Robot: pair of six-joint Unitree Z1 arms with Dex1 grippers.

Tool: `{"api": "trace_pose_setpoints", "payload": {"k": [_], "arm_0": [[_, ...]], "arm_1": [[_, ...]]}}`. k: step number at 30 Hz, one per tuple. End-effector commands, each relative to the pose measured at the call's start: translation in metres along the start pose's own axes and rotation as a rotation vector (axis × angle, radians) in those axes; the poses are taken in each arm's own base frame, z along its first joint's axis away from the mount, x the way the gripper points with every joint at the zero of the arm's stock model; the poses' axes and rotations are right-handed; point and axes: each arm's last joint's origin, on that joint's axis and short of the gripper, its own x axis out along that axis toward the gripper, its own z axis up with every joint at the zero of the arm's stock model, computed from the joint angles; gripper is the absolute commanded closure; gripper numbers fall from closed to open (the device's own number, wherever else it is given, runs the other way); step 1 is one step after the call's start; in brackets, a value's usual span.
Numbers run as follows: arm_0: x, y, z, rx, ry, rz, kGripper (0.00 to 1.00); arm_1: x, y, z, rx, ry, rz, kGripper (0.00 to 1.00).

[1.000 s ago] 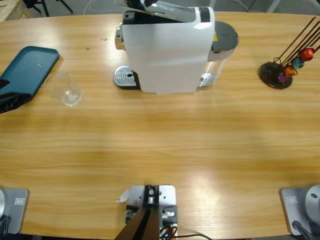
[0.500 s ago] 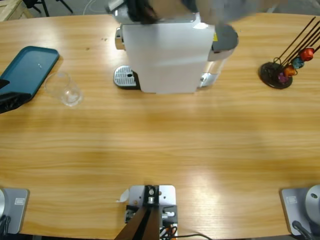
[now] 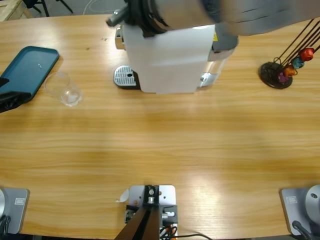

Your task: Pour coffee

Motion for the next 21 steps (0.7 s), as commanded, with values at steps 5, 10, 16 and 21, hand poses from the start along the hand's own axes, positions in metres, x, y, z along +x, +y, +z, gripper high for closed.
{"api": "trace_pose_setpoints", "payload": {"k": [5,10,16,21], "arm_0": [[0.03,0.007,-0.005,0.024,0.072,0.115,0.039],[0.045,0.01,0.005,-0.006,0.039,0.19,0.058],[0.069,0.011,0.007,-0.051,0.07,0.195,0.055],[0.076,0.014,-0.007,-0.05,0.114,0.227,0.055]], "arm_1": [[-0.202,-0.026,-0.072,-0.003,0.091,0.091,0.0],[-0.221,-0.031,-0.122,0.004,0.134,0.061,0.0],[-0.219,-0.032,-0.149,0.034,0.138,0.058,0.0],[-0.22,-0.032,-0.16,0.035,0.141,0.06,0.0]]}}
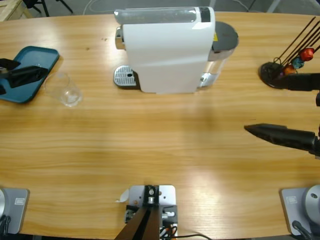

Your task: Pour coffee

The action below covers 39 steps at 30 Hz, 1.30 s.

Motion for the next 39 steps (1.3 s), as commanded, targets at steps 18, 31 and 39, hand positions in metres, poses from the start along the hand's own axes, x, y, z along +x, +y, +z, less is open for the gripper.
{"api": "trace_pose_setpoints", "payload": {"k": [18,31,39], "arm_0": [[0.061,0.0,-0.03,-0.02,0.177,0.112,0.057],[0.087,-0.001,-0.035,-0.034,0.225,0.153,0.059],[0.097,-0.002,-0.039,-0.053,0.243,0.16,0.073]], "arm_1": [[0.012,-0.002,-0.039,0.02,0.019,-0.006,0.0],[0.013,-0.002,-0.043,0.025,0.016,-0.006,0.0],[0.016,-0.002,-0.044,0.029,0.021,-0.011,0.0]]}}
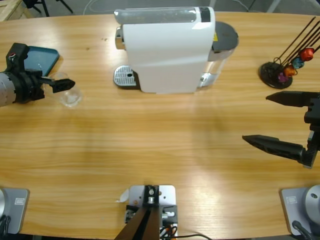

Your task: Pour coffee

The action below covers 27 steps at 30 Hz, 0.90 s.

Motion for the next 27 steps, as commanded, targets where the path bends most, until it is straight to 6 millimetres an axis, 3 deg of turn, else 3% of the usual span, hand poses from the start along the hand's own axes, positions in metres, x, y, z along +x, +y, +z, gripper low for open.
{"api": "trace_pose_setpoints", "payload": {"k": [1,5,6,7,9,12,17,22,27], "arm_0": [[0.015,-0.001,-0.013,-0.013,0.064,0.026,0.073],[0.015,0.0,-0.014,-0.012,0.065,0.026,0.106],[0.014,0.0,-0.014,-0.013,0.063,0.025,0.216],[0.014,0.0,-0.014,-0.013,0.063,0.025,0.388],[0.014,0.0,-0.015,-0.012,0.066,0.026,0.601],[0.016,0.0,-0.016,-0.01,0.073,0.027,0.773],[0.014,-0.003,-0.009,0.017,0.025,-0.007,0.773],[-0.006,-0.014,0.02,0.164,-0.14,-0.196,0.772],[0.004,-0.03,0.043,0.264,-0.163,-0.34,0.753]], "arm_1": [[0.005,-0.001,-0.011,0.013,0.022,-0.012,0.0],[0.006,-0.001,-0.011,0.014,0.027,-0.014,0.0],[0.007,-0.001,-0.012,0.014,0.027,-0.014,0.0],[0.007,-0.001,-0.011,0.014,0.026,-0.015,0.0],[0.007,-0.001,-0.012,0.014,0.027,-0.017,0.0],[0.008,-0.001,-0.012,0.014,0.027,-0.018,0.0],[0.008,-0.001,-0.012,0.014,0.026,-0.019,0.0],[0.008,-0.002,-0.012,0.016,0.023,-0.027,0.004],[0.008,-0.003,-0.013,0.023,0.02,-0.033,0.004]]}}
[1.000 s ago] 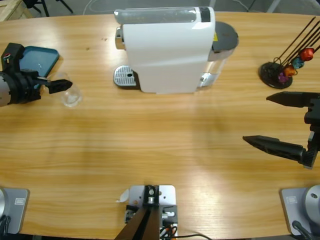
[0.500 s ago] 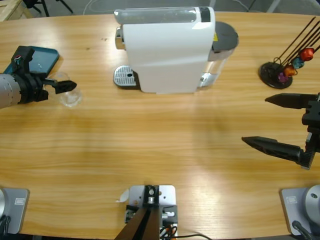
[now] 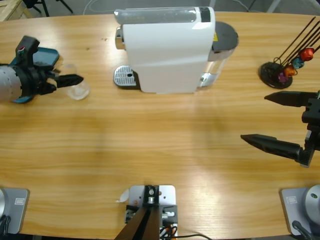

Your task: Pour coffee

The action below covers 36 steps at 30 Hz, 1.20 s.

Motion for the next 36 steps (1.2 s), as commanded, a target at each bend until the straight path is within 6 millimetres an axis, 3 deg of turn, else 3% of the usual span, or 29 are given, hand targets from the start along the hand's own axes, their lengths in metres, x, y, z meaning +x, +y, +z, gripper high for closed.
{"api": "trace_pose_setpoints", "payload": {"k": [1,11,22,33,34,36], "arm_0": [[0.012,-0.017,0.035,0.152,-0.08,-0.219,0.748],[0.074,-0.024,0.048,0.232,-0.02,-0.242,0.745],[0.107,-0.033,0.073,0.247,-0.052,-0.307,0.745],[0.118,-0.035,0.068,0.245,-0.026,-0.338,0.745],[0.118,-0.035,0.068,0.245,-0.027,-0.34,0.733],[0.115,-0.035,0.069,0.242,-0.028,-0.348,0.485]], "arm_1": [[0.005,-0.003,-0.011,0.018,0.03,-0.031,0.004],[0.006,-0.004,-0.011,0.026,0.033,-0.038,0.004],[0.004,-0.008,-0.013,0.044,0.024,-0.053,0.004],[0.002,-0.009,-0.014,0.049,0.015,-0.059,0.004],[0.002,-0.009,-0.014,0.05,0.014,-0.059,0.004],[0.002,-0.009,-0.014,0.049,0.014,-0.059,0.004]]}}
